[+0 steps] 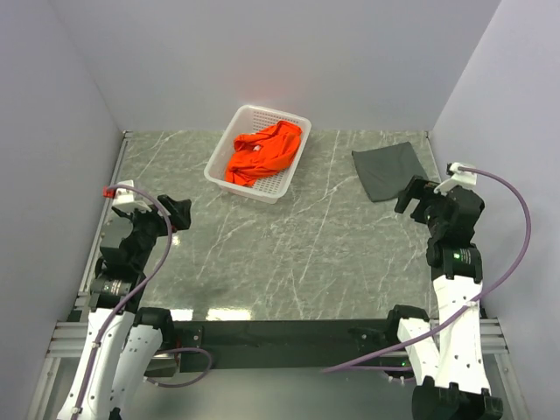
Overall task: Fold and stack the t-shirts
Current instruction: Grab the tshirt from the pile
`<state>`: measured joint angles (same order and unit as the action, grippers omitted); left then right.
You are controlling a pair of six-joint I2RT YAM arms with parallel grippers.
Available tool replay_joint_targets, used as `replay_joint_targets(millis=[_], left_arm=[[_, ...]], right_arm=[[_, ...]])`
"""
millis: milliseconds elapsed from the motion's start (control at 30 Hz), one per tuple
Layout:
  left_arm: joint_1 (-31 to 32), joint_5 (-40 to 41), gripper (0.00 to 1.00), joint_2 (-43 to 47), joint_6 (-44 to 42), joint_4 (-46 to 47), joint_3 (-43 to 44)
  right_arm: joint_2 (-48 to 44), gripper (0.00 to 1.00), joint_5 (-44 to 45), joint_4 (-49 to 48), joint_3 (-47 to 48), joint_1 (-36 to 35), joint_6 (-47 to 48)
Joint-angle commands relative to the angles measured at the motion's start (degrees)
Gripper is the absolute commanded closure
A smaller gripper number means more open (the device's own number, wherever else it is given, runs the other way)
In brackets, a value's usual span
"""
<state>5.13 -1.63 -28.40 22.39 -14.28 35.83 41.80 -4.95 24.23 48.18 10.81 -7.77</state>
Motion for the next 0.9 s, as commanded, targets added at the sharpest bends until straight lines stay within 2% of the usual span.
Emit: replay_joint_targets(millis=[0,33,67,100,167,200,333,500,867], left_arm=[[0.3,-1.8,0.01,-0.9,1.3,1.3,1.7],[0.3,-1.8,0.01,-1.1,1.4,0.7,1.9],[0.6,-2.0,0.0,-1.4,1.6,0.7,1.9],[0.6,-2.1,0.01,-1.5,1.9,0.7,1.9],[0.6,-2.4,0.01,-1.3,2.1,0.8,1.9],[0.6,-2.3,0.01,-1.3,2.5,0.8,1.9],[0.6,-2.3,0.01,-2.1,4.0,0.7,2.0],[0.6,-5.4,0.01,-5.8,9.9,2.9,2.7],[0.9,-15.0,0.01,-22.9,17.2,7.6,11.9]], right_arm=[[-1.5,0.0,-4.1,0.6,-0.5,0.3,2.8],[-1.6,0.0,-8.0,1.3,-0.4,0.3,5.0],[-1.7,0.0,-12.7,2.0,-0.9,0.3,12.6],[-1.8,0.0,-26.3,4.2,-1.3,0.3,18.0],[-1.3,0.0,-36.7,9.4,-1.4,0.3,32.8],[-1.2,0.0,-39.7,10.2,-1.9,0.3,32.8],[0.3,0.0,-43.8,7.7,-4.3,0.4,31.2],[3.1,0.0,-49.4,3.2,-5.7,1.3,29.7],[2.9,0.0,-48.8,1.7,-7.4,2.3,29.6]])
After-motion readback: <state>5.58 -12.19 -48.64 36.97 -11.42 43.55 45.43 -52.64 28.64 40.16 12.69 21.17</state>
